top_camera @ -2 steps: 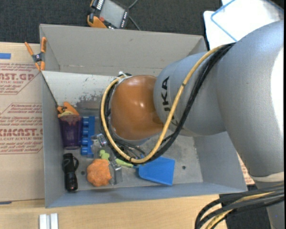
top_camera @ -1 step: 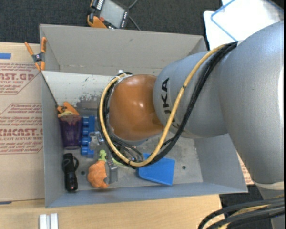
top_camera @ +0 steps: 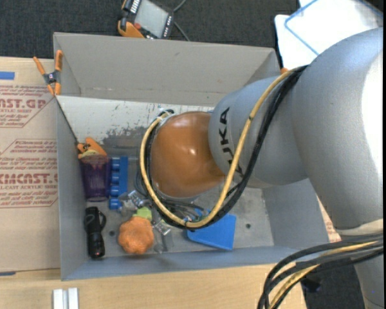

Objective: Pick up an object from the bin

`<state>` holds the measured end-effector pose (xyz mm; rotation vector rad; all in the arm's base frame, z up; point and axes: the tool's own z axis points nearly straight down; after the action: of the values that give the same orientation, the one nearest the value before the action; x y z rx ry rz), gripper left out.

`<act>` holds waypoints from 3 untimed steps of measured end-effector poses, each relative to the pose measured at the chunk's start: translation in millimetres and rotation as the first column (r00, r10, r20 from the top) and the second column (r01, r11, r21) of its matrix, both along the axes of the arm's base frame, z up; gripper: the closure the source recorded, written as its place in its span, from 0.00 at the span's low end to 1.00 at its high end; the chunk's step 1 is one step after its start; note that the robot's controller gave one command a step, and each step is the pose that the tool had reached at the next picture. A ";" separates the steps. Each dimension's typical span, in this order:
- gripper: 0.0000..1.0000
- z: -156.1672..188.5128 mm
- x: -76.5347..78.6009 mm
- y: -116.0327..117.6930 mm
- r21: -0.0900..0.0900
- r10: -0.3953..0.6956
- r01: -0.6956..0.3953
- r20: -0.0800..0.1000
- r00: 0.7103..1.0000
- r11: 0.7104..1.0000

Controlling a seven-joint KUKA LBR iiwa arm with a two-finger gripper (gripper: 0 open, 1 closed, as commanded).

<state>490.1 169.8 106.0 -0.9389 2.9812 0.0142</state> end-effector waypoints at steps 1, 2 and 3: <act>0.00 6.2 16.8 23.7 0.019 -0.434 0.434 0.003 0.901 0.901; 0.00 -23.2 2.6 20.8 0.005 -0.076 0.076 0.003 0.997 0.997; 0.00 -32.1 17.3 29.7 0.015 -0.362 0.362 -0.012 0.932 0.932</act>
Offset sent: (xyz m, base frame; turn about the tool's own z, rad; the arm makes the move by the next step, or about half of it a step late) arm -0.0031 0.0176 -0.0337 0.0226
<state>507.4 199.5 73.9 -0.3738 3.1048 0.0391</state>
